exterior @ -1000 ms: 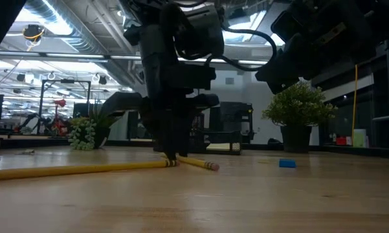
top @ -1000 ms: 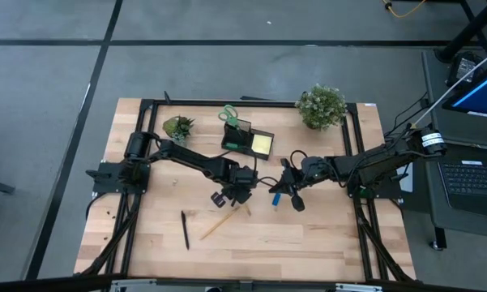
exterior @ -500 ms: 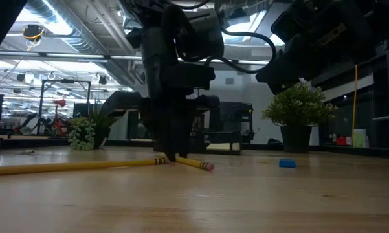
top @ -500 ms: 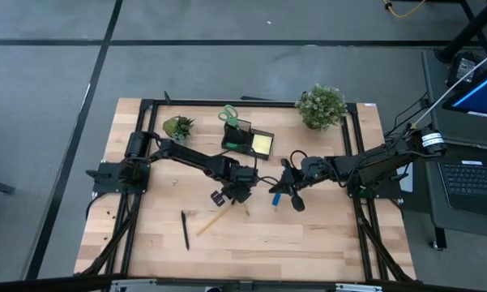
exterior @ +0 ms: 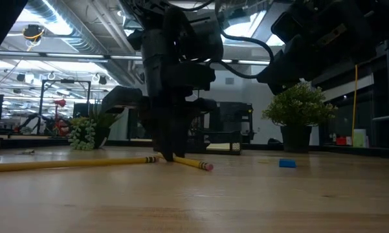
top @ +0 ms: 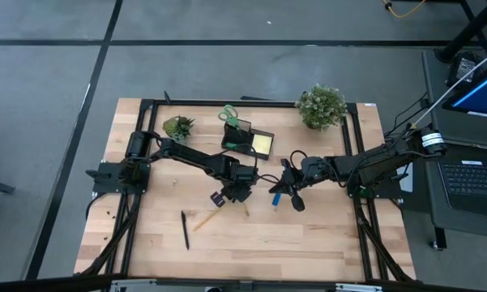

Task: Pick and place office supplies into organizer
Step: Put the top pencil into the desk organizer

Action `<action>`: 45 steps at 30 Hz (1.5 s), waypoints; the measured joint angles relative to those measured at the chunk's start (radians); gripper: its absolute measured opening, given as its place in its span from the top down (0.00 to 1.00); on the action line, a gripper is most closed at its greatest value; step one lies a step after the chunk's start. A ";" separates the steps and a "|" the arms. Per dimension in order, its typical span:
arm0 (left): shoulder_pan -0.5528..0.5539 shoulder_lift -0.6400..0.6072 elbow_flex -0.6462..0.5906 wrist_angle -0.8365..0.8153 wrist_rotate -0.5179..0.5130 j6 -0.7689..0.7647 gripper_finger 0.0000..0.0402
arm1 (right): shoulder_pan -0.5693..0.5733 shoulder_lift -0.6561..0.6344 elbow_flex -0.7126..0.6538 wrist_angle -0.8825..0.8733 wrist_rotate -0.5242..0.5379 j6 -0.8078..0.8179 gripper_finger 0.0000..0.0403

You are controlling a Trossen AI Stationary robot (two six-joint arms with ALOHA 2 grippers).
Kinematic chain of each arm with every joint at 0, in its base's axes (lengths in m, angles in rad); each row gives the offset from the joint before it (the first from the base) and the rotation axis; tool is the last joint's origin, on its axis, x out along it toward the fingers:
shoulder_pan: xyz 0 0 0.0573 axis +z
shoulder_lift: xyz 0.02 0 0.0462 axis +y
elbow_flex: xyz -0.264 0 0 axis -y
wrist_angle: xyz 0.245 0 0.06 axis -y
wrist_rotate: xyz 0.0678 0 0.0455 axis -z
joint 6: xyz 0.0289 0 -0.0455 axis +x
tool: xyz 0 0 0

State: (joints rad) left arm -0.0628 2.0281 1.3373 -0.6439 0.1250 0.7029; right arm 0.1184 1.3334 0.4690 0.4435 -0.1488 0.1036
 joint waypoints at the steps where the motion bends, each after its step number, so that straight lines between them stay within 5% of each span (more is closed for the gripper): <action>1: 0.000 0.000 0.000 -0.003 0.003 -0.004 0.79 | 0.000 0.000 0.000 0.000 0.000 0.000 0.98; 15: -0.001 0.000 -0.001 -0.021 0.016 -0.010 0.79 | 0.000 0.000 0.000 0.000 -0.002 -0.002 0.98; 29: -0.002 0.000 -0.001 -0.019 0.008 -0.010 0.93 | 0.000 0.000 0.000 0.000 0.001 -0.002 0.98; 45: -0.002 -0.005 -0.002 -0.010 -0.002 -0.010 0.93 | 0.000 0.000 0.000 0.000 0.001 -0.002 0.98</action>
State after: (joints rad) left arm -0.0647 2.0229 1.3354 -0.6540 0.1231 0.6933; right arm 0.1184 1.3334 0.4690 0.4435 -0.1478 0.1013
